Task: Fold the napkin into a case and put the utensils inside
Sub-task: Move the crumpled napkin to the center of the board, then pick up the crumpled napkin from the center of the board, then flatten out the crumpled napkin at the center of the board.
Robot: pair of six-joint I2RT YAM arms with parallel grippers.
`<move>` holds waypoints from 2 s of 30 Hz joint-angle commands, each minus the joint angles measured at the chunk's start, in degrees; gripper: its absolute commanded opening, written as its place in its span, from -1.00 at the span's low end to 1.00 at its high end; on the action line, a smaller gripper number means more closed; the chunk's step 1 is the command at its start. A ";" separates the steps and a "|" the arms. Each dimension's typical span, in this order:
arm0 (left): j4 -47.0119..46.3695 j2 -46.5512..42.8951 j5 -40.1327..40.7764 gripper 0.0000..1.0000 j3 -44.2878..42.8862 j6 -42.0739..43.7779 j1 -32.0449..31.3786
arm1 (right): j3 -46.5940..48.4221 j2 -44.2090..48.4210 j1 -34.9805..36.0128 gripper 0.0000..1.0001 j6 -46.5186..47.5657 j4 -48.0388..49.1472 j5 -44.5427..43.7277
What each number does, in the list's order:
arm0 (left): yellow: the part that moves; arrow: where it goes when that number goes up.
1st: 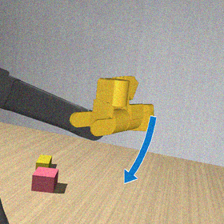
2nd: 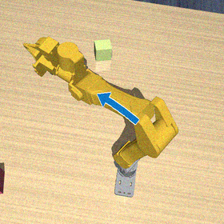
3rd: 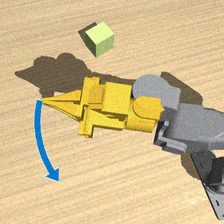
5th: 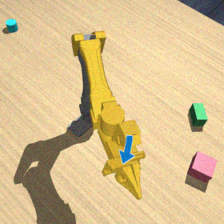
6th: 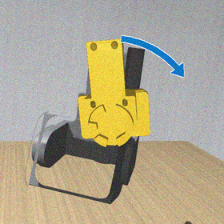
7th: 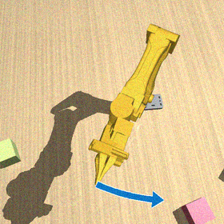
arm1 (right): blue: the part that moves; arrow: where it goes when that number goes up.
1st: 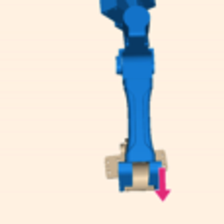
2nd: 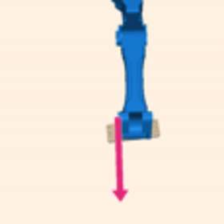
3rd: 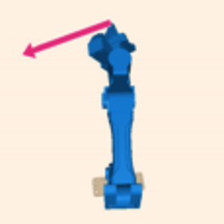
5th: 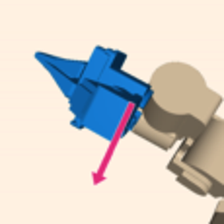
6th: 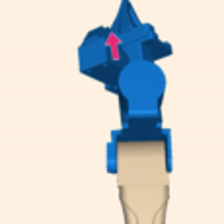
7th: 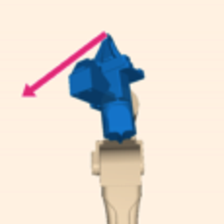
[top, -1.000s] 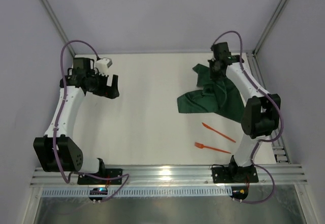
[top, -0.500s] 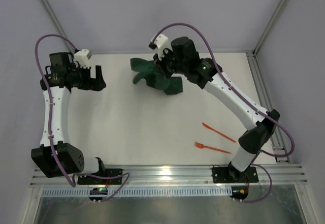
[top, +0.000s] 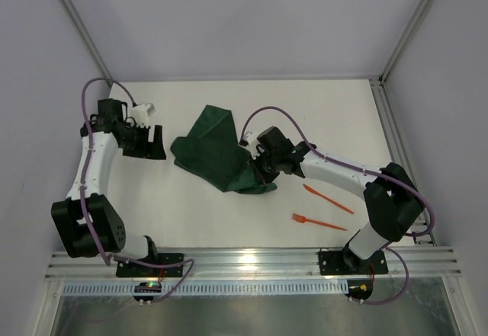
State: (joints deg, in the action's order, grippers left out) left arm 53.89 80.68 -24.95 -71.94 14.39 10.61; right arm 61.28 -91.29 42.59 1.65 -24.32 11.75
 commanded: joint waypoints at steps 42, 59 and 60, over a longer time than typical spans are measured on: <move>1.73 16.97 -6.60 -1.00 -31.04 -6.39 -3.23 | 27.90 3.14 -5.49 -0.92 2.20 -4.24 -17.71; 0.18 6.61 -6.25 -1.00 -21.10 -4.82 -2.35 | 26.32 1.88 -3.66 -0.93 -1.28 3.74 -34.76; -0.62 5.02 -6.60 -1.00 -16.35 -3.16 -2.35 | 15.04 4.08 -2.61 -0.92 -4.34 6.36 -35.04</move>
State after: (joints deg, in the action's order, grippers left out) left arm 51.75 88.38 -30.72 -100.57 6.66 7.73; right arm 93.19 -93.27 36.93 4.62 -20.32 -19.03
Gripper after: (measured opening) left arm 0.006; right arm 0.042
